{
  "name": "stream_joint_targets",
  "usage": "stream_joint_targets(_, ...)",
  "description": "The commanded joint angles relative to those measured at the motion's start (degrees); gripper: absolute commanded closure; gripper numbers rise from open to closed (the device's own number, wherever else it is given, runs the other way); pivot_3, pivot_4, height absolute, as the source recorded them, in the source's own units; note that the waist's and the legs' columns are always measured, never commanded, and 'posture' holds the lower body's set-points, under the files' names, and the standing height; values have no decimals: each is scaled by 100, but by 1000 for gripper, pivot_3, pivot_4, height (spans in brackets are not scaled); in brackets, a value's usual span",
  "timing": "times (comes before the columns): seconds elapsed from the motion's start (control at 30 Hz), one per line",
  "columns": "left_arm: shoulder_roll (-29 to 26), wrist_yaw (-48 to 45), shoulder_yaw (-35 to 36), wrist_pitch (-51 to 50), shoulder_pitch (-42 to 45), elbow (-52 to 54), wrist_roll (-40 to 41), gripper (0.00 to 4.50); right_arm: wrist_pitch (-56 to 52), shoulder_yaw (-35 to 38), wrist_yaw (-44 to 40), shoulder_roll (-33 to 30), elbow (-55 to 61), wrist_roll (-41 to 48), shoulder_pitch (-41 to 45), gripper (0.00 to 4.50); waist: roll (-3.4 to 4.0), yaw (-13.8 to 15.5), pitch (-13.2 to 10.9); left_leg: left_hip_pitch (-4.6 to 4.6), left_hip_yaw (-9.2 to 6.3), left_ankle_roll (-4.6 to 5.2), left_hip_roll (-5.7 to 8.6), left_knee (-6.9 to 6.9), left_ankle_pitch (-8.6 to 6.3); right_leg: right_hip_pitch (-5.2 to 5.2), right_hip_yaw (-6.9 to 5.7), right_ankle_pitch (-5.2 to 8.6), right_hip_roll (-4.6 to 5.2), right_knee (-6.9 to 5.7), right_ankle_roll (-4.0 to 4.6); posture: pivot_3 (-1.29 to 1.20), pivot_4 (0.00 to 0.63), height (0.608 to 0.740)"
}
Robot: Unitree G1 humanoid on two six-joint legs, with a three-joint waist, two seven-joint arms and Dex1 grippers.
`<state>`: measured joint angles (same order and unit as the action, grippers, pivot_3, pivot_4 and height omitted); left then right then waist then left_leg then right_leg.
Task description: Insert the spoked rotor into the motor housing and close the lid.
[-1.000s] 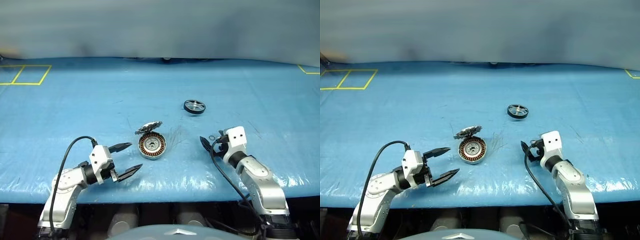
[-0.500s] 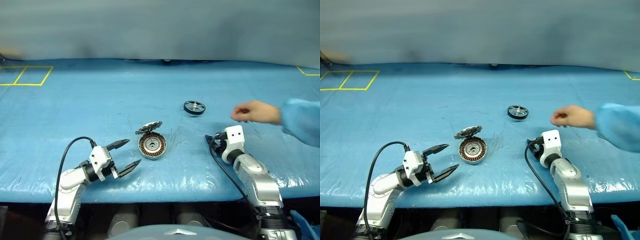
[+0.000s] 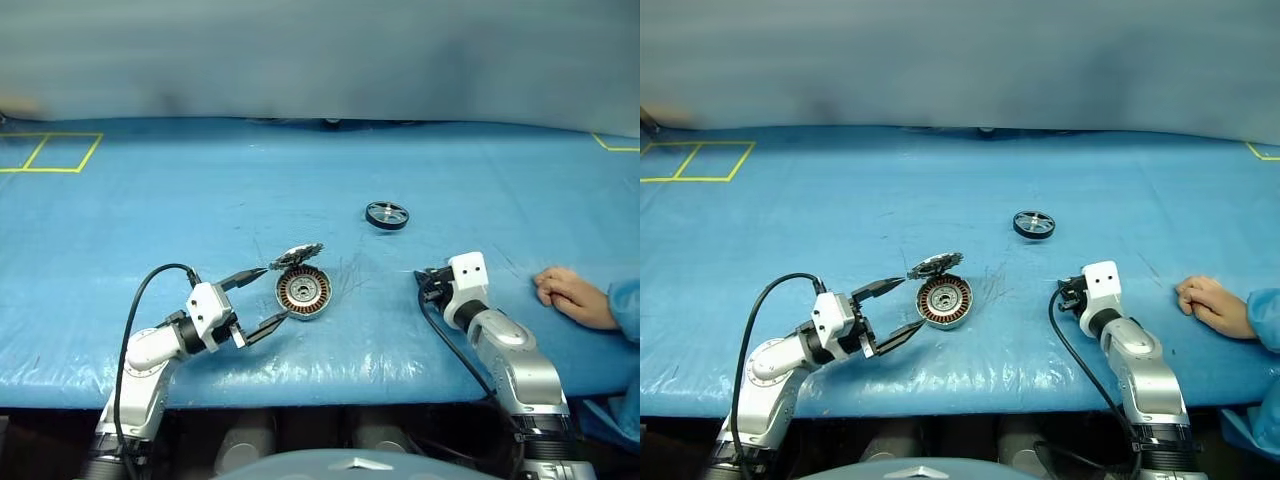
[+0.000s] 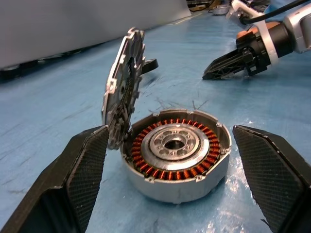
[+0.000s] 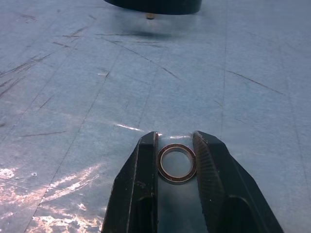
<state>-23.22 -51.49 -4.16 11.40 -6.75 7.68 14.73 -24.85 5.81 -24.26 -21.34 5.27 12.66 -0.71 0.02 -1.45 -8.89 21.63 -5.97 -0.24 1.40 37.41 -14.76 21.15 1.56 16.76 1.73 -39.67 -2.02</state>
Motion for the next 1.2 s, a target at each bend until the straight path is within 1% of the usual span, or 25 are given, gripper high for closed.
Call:
stream_joint_targets(0.03,-80,155,-122,-247,-68,532,-27,174,254,-429,-971,-167,495,360,-224,3524,1,-12,-2,0,0,0,0,-5,0,2,1,0,-1,2,0,0,150,740)
stream_joint_targets(0.1,-217,94,-237,-513,-125,692,-25,174,274,-695,-1346,-353,816,401,-282,3524,2,-27,-5,1,0,0,-1,-16,0,9,2,1,-1,3,2,0,150,740)
stream_joint_targets(0.2,-346,109,-374,-642,-201,846,-94,174,229,-1040,-1638,-441,1189,464,-185,3524,13,-55,-13,6,3,0,-1,-26,0,22,2,3,-1,2,5,0,150,740)
stream_joint_targets(0.33,-414,213,-484,-645,-267,956,-243,174,195,-1415,-1639,-408,1308,262,83,3524,0,-44,-21,7,3,0,0,-28,0,22,0,3,0,7,4,0,150,740)
stream_joint_targets(0.47,-422,144,-404,-590,110,389,-224,174,156,-1828,-1618,-256,1237,119,480,3524,-6,0,-27,11,3,-1,1,-28,0,25,-3,3,0,13,4,0,150,740)
stream_joint_targets(0.57,-451,171,-436,-518,191,255,-349,174,139,-2008,-1634,-185,1119,79,650,3524,-7,3,-27,13,0,-3,0,-30,2,27,-12,3,-1,14,4,0,150,740)
stream_joint_targets(0.67,-401,316,-391,-650,172,211,-366,174,215,-2269,-1640,-92,940,-58,872,3524,-10,0,-28,18,1,-3,5,-35,1,30,-13,2,1,21,4,0,150,740)
stream_joint_targets(0.9,-368,498,-438,-661,196,169,-437,174,285,-2524,-1683,80,685,-181,1155,3524,-10,-4,-29,31,-3,-4,5,-38,1,43,-14,2,18,25,4,0,150,740)
stream_joint_targets(1.07,-427,536,-536,-495,368,16,-772,174,321,-2644,-1638,232,462,-356,1317,3524,-10,4,-29,30,-3,-3,9,-37,1,42,-22,2,20,24,4,0,150,740)
stream_joint_targets(1.2,-388,576,-552,-506,446,-53,-797,174,349,-2707,-1633,315,328,-459,1416,3524,-10,-1,-29,30,-3,-4,10,-37,1,42,-29,2,22,24,4,0,150,740)
